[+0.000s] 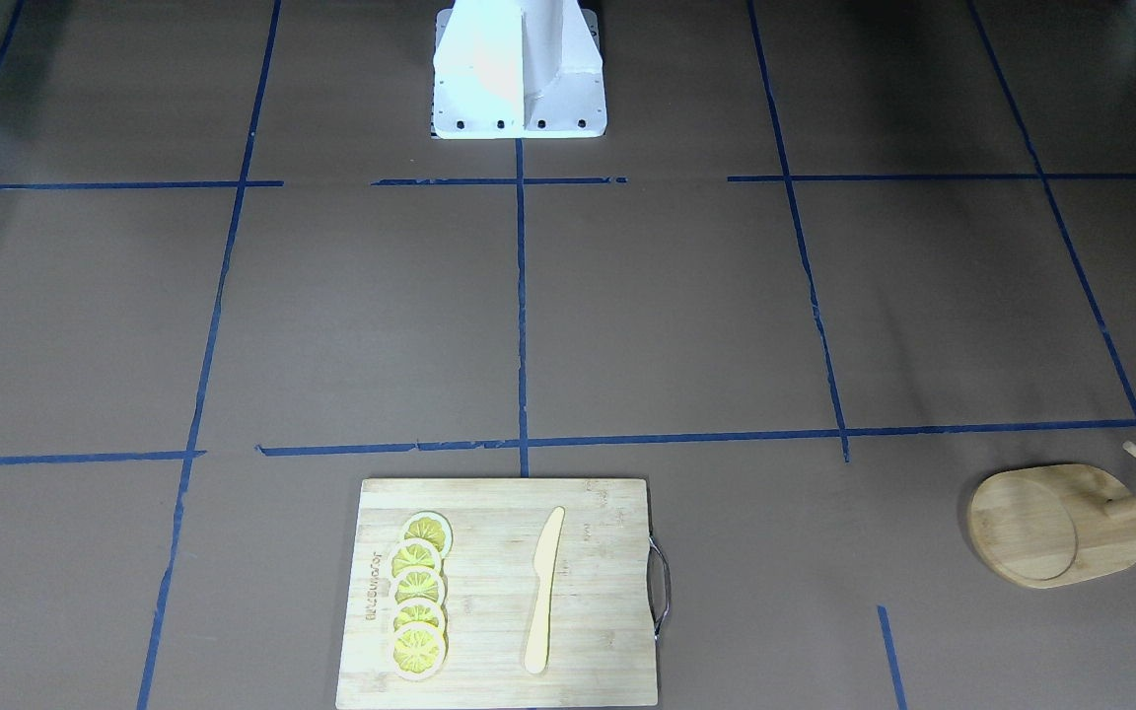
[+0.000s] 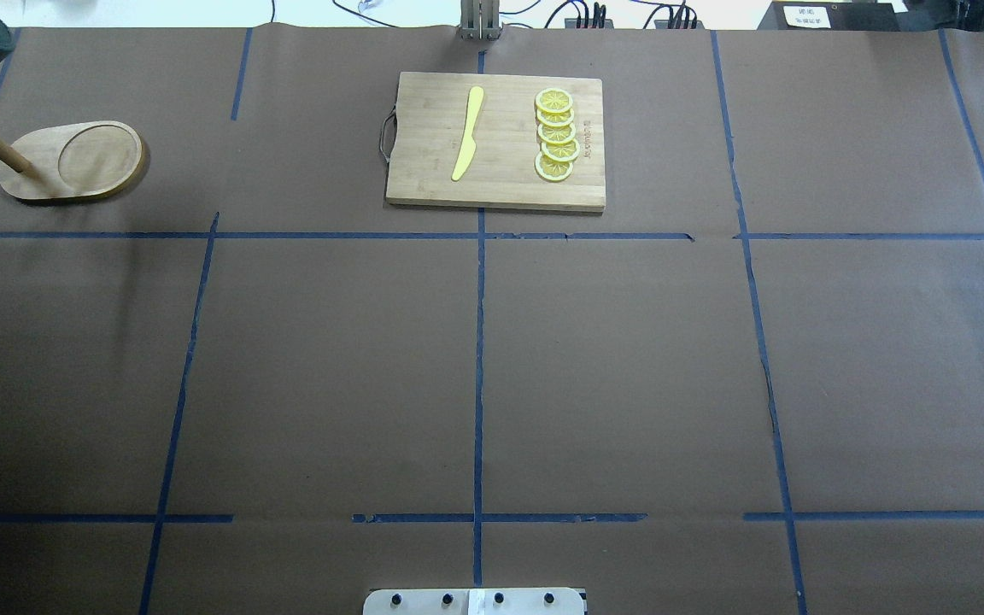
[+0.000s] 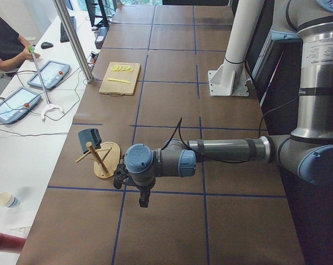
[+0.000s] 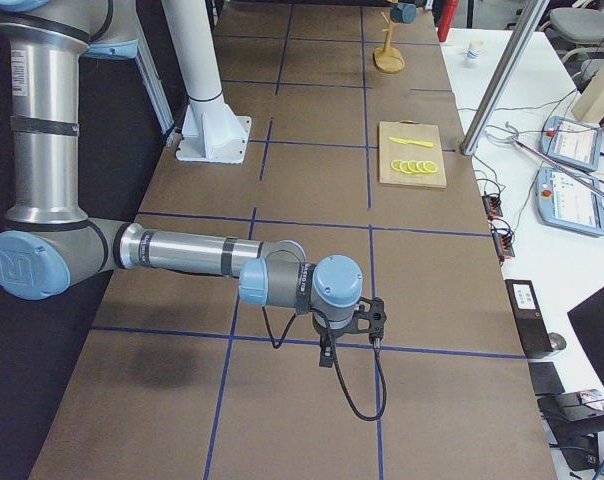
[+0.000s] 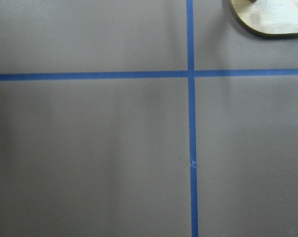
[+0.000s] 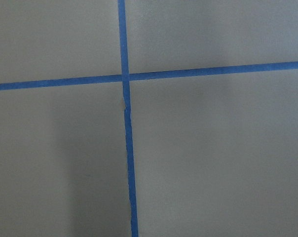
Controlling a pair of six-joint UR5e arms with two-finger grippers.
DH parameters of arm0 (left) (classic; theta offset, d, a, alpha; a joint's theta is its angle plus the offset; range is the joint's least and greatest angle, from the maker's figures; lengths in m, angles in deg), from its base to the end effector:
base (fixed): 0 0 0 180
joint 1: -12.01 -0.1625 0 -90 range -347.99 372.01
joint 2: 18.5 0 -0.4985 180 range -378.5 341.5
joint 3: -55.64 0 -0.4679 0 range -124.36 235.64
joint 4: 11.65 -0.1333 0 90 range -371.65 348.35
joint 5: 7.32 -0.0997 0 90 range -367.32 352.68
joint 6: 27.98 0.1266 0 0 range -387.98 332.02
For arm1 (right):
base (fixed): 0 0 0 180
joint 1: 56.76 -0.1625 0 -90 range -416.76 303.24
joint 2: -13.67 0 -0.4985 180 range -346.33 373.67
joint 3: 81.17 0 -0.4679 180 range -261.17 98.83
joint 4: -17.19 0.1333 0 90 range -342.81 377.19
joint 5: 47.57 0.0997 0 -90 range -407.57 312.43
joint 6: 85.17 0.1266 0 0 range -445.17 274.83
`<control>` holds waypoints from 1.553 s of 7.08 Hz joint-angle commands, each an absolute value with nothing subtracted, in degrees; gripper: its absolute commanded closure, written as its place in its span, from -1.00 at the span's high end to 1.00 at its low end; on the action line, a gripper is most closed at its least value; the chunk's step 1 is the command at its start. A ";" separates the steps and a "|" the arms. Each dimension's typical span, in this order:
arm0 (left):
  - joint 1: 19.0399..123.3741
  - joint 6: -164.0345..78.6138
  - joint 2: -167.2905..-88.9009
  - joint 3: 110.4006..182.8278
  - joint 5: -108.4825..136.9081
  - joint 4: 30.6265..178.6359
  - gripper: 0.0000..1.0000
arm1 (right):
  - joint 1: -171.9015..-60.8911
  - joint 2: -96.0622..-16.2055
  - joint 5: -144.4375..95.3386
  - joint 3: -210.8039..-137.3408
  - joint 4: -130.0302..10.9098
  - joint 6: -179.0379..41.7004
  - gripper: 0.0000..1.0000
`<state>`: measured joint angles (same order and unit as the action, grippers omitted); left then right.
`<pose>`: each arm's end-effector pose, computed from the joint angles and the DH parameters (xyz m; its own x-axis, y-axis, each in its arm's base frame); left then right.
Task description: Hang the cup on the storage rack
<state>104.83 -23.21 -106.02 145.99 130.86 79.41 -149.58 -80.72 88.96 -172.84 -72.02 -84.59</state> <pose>-0.0657 -0.5415 0.7642 0.6671 0.0365 -0.7441 -0.0063 0.9990 0.0434 0.0672 -0.5233 0.7721 0.6854 0.0684 0.7249 -0.0561 0.9976 -0.0410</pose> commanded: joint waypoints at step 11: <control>104.65 -23.32 -106.57 146.88 128.73 77.65 1.00 | -149.58 -80.81 89.01 -172.75 -72.02 -84.99 1.00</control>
